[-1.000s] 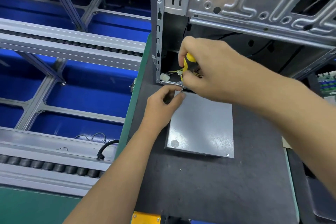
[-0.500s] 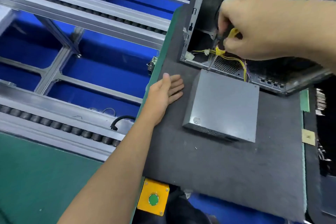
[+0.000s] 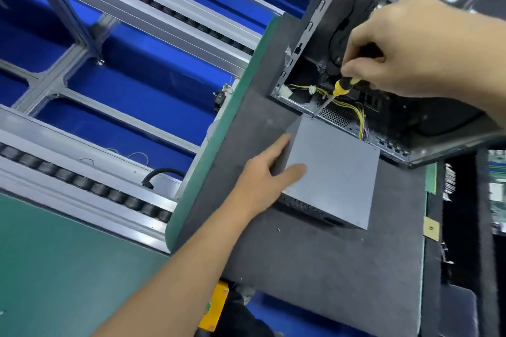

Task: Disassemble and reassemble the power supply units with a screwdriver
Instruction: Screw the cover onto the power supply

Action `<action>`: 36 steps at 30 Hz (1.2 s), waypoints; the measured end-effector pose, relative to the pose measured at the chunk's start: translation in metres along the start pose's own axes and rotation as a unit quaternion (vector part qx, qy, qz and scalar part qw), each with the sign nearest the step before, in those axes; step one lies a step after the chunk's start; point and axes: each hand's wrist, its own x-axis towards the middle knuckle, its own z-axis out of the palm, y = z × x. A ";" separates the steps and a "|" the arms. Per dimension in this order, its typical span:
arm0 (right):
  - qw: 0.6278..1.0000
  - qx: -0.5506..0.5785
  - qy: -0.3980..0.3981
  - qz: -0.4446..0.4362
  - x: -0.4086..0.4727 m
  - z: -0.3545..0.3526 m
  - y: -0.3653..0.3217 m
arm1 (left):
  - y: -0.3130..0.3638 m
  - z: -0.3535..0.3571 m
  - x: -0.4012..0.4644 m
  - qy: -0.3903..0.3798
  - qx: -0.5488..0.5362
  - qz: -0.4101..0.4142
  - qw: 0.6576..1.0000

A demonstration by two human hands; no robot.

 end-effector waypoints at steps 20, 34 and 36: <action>0.995 0.028 -0.085 0.054 -0.028 0.012 0.024 | 0.001 0.006 -0.007 0.011 -0.038 -0.019 0.999; 0.998 -0.029 -0.016 0.059 -0.008 0.017 0.008 | -0.001 0.005 -0.006 0.013 -0.035 -0.006 0.999; 0.993 -0.033 -0.037 0.104 -0.011 0.020 0.010 | -0.002 0.005 -0.006 0.011 -0.036 -0.004 0.999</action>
